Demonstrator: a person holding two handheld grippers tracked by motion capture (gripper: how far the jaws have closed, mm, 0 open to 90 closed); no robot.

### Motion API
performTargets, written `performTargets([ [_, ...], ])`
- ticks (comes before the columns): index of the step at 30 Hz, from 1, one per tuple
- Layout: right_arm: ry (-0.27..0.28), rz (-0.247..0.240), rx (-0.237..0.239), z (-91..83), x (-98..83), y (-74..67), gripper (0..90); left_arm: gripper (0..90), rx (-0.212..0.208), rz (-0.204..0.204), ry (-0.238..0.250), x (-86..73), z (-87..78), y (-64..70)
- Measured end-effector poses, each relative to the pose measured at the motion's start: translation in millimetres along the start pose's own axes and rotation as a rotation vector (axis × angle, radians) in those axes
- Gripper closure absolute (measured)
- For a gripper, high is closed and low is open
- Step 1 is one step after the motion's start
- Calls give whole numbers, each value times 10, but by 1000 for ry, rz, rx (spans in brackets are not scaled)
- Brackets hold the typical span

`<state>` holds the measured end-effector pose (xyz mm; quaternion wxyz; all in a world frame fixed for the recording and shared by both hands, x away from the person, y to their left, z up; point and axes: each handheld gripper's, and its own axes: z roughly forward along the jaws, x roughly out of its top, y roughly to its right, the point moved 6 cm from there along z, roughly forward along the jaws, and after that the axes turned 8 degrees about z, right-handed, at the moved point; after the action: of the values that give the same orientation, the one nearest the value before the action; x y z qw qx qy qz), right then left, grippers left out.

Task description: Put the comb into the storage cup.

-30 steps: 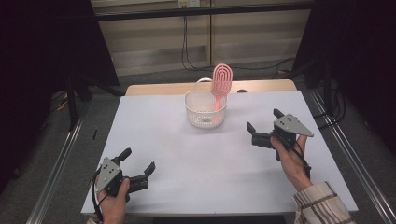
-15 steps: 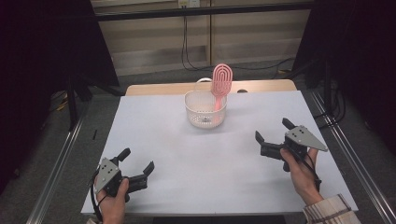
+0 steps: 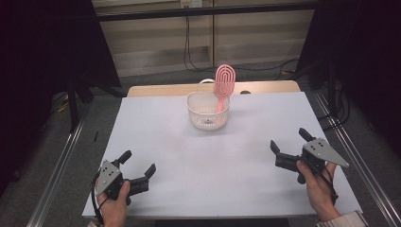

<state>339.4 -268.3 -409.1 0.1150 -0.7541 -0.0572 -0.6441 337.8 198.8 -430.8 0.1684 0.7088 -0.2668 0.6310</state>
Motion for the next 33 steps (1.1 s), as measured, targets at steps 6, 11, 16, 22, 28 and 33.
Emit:
performTargets([
  [6, 10, -3, -1, -77, -18, 17, 0, 24, 3, 0, 0, 0, -2, 2],
  [11, 5, 5, -15, -140, -82, 85, 0, 24, 8, 1, -4, -3, -9, 2],
  [16, 4, 30, -53, -209, -119, 215, 0, 24, 10, -2, -11, -15, -9, 11],
  [22, 23, 46, -77, -319, -144, 292, 0, 24, 15, -4, -7, -10, -13, 9],
  [28, 37, 45, -96, -361, -180, 289, 0, 24, 30, -20, -2, -13, -8, -26],
  [33, 13, 80, -72, -293, -208, 282, 0, 24, 23, -21, 2, -5, -10, -35],
])
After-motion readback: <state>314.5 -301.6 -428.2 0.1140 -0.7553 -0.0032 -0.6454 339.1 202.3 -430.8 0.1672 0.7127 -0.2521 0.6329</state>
